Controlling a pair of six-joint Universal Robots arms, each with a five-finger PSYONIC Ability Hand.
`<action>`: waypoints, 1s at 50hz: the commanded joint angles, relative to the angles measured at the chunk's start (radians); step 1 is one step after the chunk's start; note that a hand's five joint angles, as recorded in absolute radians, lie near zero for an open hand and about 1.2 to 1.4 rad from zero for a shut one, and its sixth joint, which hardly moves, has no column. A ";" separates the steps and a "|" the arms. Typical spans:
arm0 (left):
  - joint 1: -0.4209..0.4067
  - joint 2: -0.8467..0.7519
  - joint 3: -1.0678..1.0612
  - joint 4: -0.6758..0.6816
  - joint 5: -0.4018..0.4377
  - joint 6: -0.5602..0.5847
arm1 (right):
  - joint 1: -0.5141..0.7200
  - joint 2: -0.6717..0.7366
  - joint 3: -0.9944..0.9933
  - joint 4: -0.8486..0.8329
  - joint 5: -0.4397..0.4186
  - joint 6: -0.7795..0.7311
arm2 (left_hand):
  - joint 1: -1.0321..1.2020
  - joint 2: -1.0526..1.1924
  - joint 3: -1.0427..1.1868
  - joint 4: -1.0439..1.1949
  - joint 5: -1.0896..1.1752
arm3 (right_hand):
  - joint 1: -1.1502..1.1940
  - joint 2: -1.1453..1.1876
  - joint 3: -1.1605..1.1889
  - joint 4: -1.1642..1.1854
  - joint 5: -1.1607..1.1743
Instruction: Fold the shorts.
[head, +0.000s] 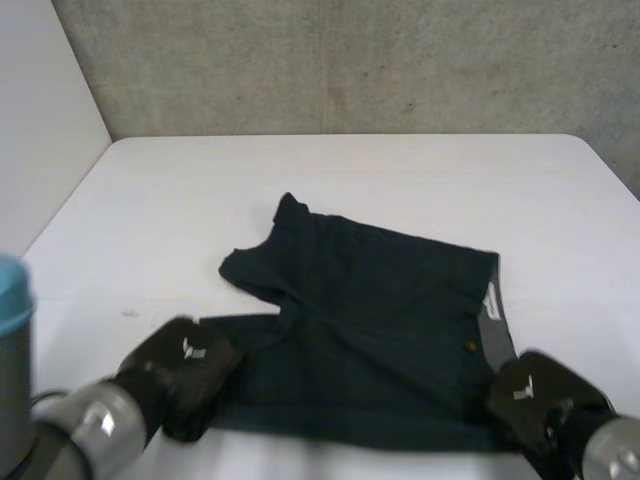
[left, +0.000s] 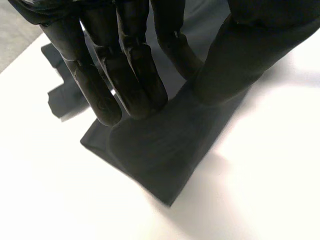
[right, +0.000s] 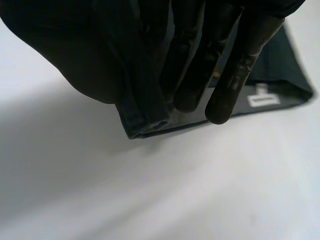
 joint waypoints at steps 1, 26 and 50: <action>-0.010 0.087 -0.062 -0.067 -0.004 0.165 | 0.004 -0.012 -0.068 0.128 -0.067 -0.111 | 0.255 0.202 0.210 0.202 0.244 | 0.404 0.221 0.195 0.205 0.252; -0.026 -0.842 0.804 0.716 -0.099 0.197 | 0.012 0.668 -0.660 -0.576 0.278 0.054 | 0.255 0.202 0.210 0.202 0.244 | 0.404 0.221 0.195 0.205 0.252; -0.050 -0.636 0.624 0.860 -0.014 0.102 | 0.014 0.429 -0.514 -0.532 0.231 0.224 | -0.967 -1.020 -1.011 -1.020 -0.978 | -0.818 -1.001 -1.027 -1.017 -0.970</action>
